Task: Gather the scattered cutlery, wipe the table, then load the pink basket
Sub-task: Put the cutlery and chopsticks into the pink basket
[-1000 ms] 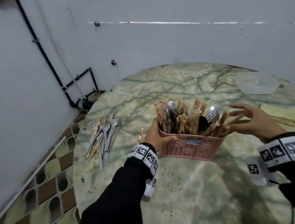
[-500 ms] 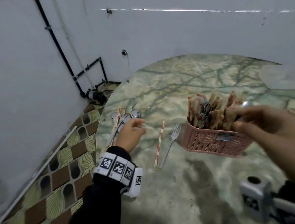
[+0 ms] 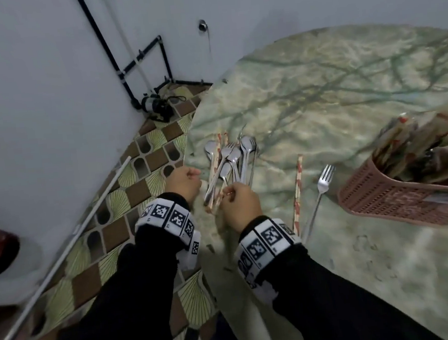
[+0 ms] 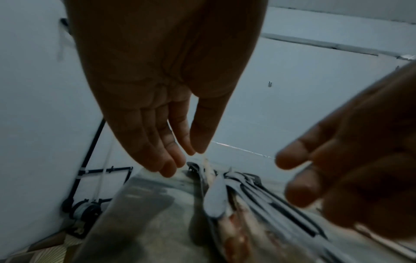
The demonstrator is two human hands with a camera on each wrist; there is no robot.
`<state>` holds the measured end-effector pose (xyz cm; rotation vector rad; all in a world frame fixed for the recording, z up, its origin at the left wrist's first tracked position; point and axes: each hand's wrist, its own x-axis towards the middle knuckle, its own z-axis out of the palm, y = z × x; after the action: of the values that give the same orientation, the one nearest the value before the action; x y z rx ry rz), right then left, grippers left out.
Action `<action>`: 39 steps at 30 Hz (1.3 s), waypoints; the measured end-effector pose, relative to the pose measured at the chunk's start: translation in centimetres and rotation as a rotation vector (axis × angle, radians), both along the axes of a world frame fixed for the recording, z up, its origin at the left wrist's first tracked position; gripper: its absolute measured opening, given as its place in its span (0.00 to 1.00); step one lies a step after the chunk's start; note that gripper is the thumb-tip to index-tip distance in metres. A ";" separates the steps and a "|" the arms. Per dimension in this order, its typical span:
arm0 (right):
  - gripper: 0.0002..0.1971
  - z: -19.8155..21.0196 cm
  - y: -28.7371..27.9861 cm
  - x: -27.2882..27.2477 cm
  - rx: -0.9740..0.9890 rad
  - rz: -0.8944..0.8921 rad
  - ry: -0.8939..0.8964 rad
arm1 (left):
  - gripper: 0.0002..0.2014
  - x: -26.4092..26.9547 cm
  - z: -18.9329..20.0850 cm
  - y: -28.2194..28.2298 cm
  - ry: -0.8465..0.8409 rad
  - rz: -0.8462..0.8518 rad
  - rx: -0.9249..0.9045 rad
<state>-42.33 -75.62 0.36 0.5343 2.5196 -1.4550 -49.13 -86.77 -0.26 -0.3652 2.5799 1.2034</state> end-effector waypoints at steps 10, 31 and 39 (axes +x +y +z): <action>0.10 -0.6 -0.3 -5.1 0.427 0.155 -0.085 | 0.17 -2.9 -1.9 2.0 -0.059 -0.193 -0.100; 0.15 0.7 2.0 -4.7 0.603 0.200 -0.119 | 0.11 -4.8 -2.8 5.7 0.053 -0.263 -0.209; 0.14 0.7 2.6 -4.4 0.649 0.168 -0.175 | 0.12 -5.3 -3.4 6.8 0.019 -0.246 -0.213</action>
<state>-46.70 -73.02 1.01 0.4911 2.7723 -0.4843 -54.47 -80.02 -3.70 -0.0731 2.6804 0.8563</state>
